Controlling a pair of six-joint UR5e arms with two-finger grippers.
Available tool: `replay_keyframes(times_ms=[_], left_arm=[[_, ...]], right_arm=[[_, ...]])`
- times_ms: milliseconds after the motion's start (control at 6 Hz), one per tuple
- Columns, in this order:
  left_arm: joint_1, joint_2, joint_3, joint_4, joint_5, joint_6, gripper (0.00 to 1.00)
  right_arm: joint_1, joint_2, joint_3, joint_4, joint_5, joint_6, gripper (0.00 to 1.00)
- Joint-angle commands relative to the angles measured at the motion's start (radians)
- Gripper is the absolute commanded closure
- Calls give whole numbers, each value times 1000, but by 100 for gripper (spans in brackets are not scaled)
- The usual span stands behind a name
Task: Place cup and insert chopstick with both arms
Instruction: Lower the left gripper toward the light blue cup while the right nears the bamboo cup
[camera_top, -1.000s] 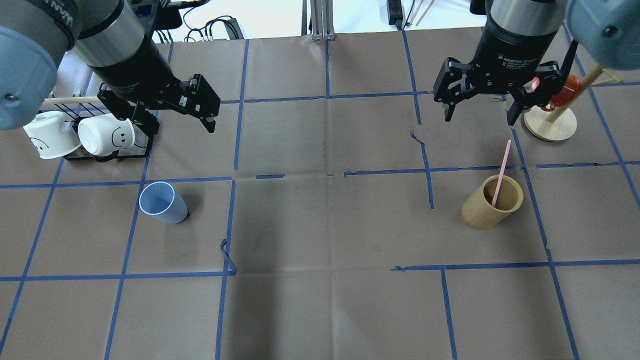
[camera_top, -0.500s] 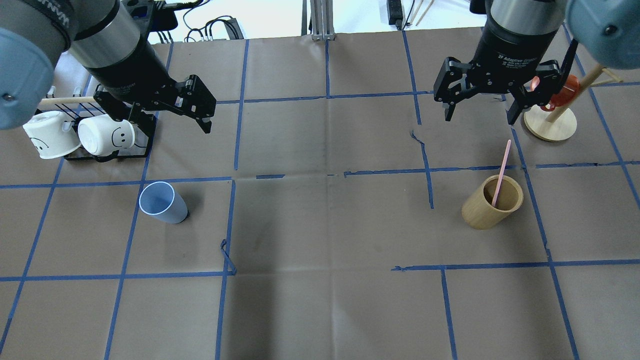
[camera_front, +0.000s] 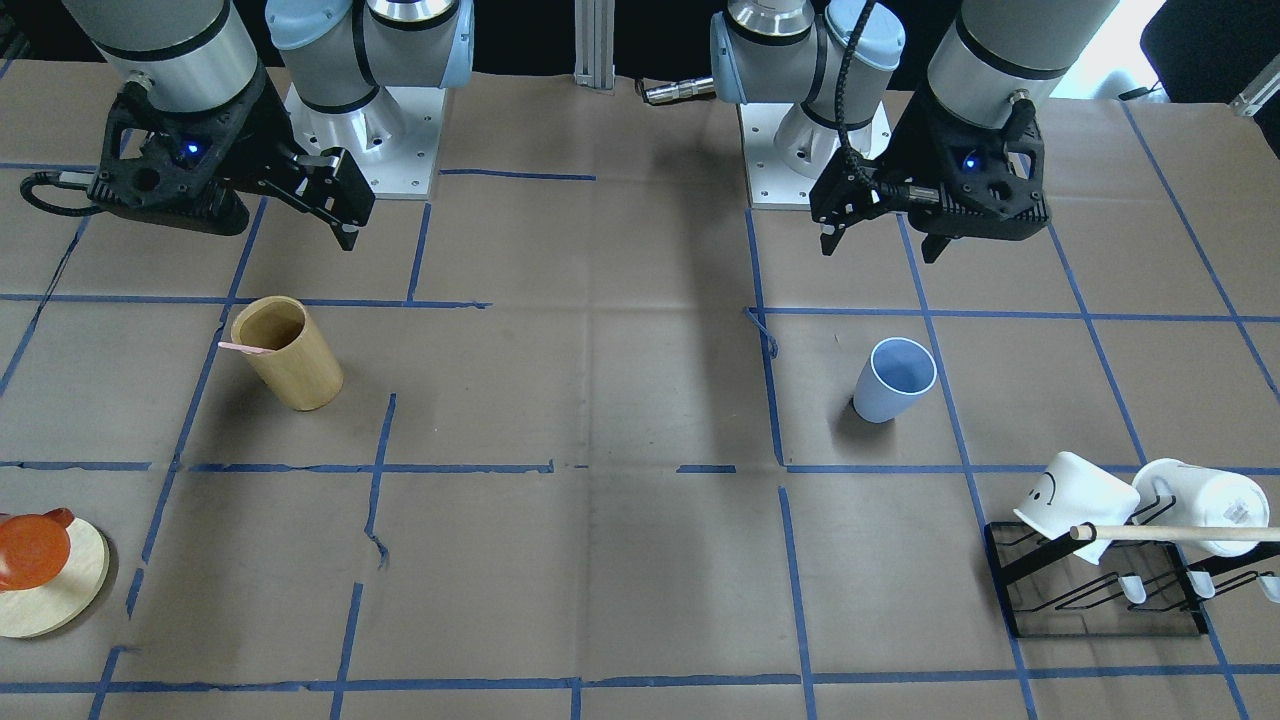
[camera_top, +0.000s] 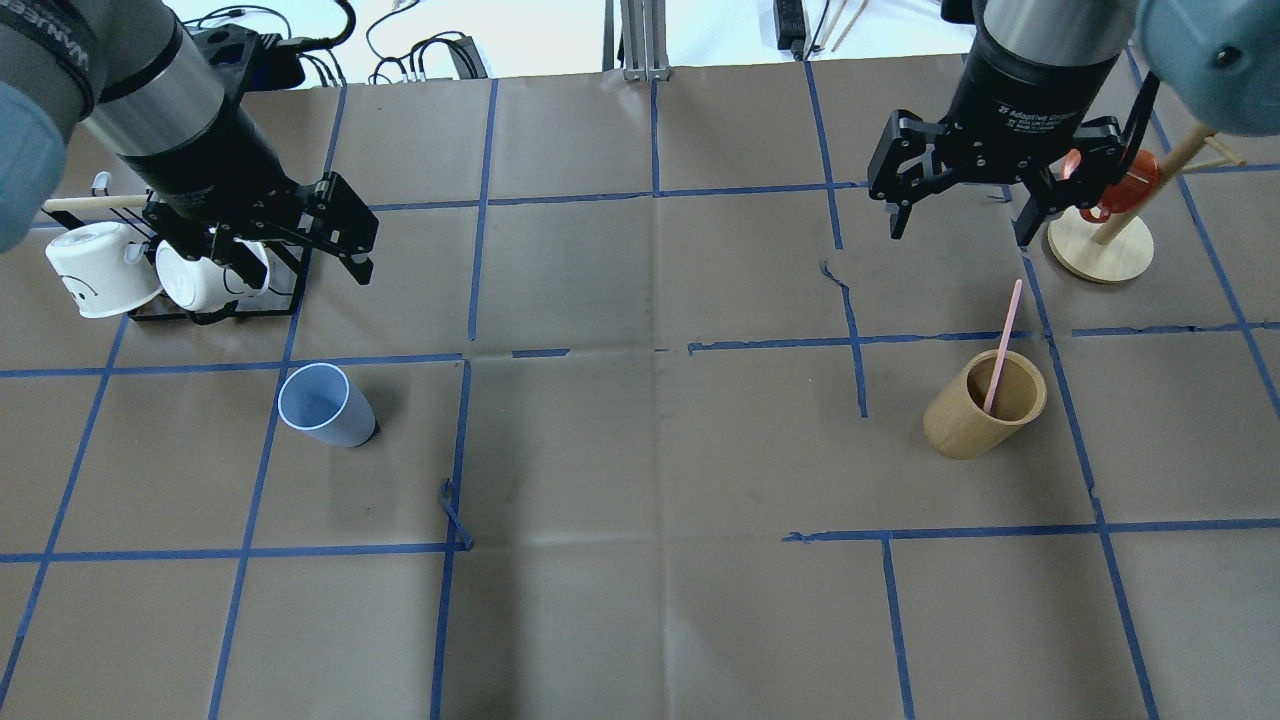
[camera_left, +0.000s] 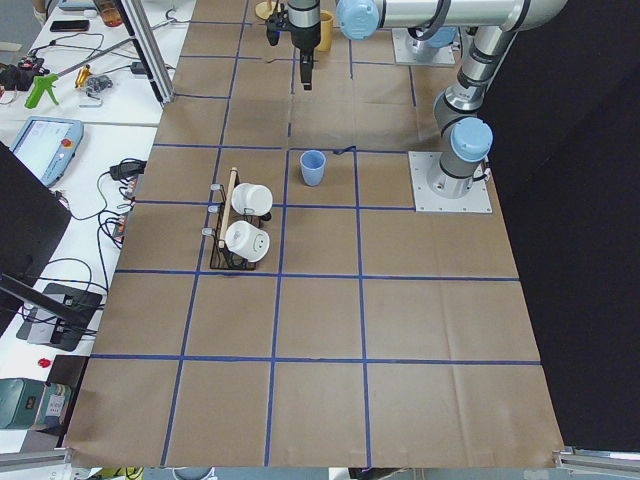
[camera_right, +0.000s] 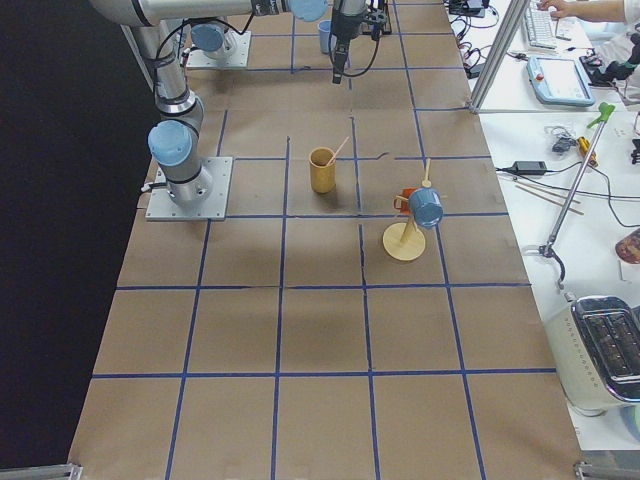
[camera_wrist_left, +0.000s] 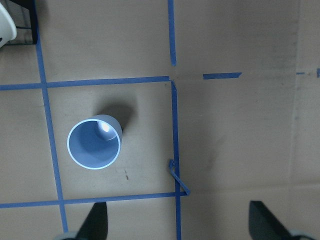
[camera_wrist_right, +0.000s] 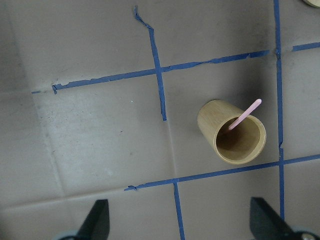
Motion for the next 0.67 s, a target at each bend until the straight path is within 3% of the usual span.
replay_keyframes(times_ms=[0, 333, 500], left_arm=[[20, -8, -122, 100, 5, 28, 2], [77, -22, -277, 307, 3, 103, 2], [85, -39, -341, 417, 3, 129, 2]], right_arm=[[-51, 7, 2, -6, 0, -52, 0], [-265, 7, 11, -5, 12, -319, 0], [-263, 7, 9, -5, 17, -309, 0]])
